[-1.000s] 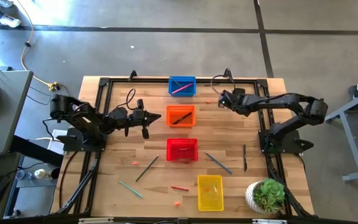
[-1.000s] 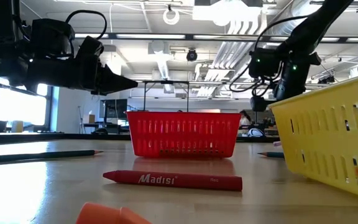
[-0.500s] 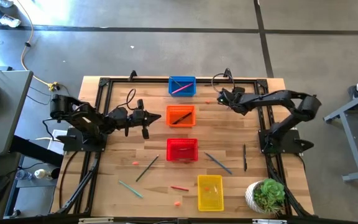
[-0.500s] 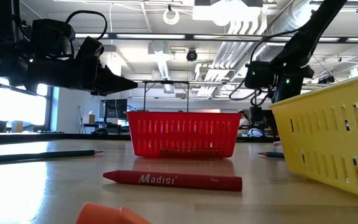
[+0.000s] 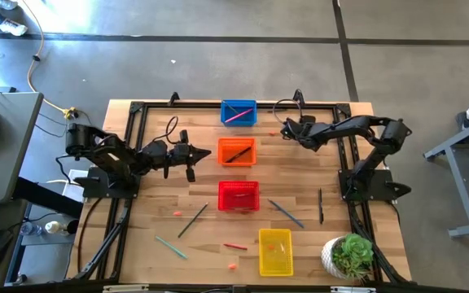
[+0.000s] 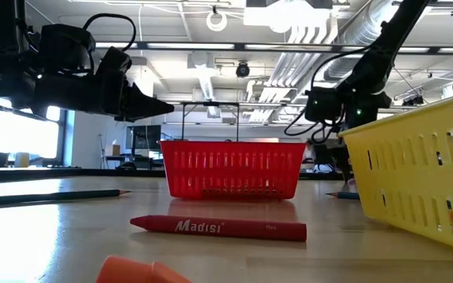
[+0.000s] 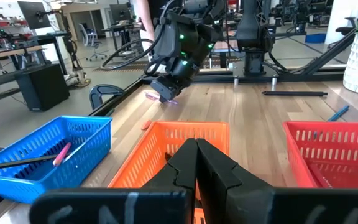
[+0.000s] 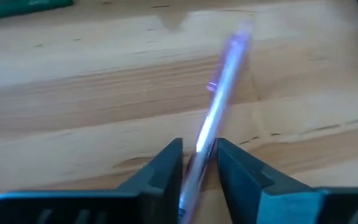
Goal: Sort crayons/erasers/pens/pencils in bins
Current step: Put the violet pen into the orange bin
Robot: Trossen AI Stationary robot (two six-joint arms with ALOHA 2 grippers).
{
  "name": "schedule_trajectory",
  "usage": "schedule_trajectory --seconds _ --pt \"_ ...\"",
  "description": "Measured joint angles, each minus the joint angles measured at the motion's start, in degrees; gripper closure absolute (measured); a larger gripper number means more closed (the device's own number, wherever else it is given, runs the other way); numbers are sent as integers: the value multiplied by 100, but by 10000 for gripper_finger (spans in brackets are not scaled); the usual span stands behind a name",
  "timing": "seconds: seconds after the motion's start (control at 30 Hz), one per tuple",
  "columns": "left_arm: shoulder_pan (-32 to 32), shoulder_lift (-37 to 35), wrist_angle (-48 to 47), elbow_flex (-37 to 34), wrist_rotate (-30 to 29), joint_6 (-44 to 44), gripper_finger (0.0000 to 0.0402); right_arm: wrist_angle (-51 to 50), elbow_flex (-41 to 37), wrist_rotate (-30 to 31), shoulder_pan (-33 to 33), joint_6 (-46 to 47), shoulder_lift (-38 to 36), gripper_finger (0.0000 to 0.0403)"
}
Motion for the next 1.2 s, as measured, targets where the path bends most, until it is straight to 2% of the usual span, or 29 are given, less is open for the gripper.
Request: schedule_trajectory --seconds 0.27,0.43,0.53,0.73,0.83,0.97,1.1,1.2 --pt "0 0 -233 0 -426 -354 401 -137 3 -206 121 -516 2 386" --pt "0 0 -217 -2 -467 -412 401 -220 77 -522 192 -1006 -219 390" --pt "0 0 -152 0 -447 -546 401 -252 72 -1117 326 -1309 -598 390" --pt "0 0 -117 41 -267 -818 401 123 -52 -1122 765 -1716 -1342 391" --pt "0 0 -120 131 -147 -1137 401 769 -220 -1090 1091 -1937 -1616 392" --pt "0 0 -121 380 487 -1711 401 2218 -644 -1080 1583 -2436 -1911 392" --pt "-22 0 -135 807 1249 -2198 400 4372 -1321 -1079 2075 -3119 -1954 393" --pt "-147 0 -180 1150 1465 -2348 393 6270 -1830 -1076 2447 -3787 -1913 393"
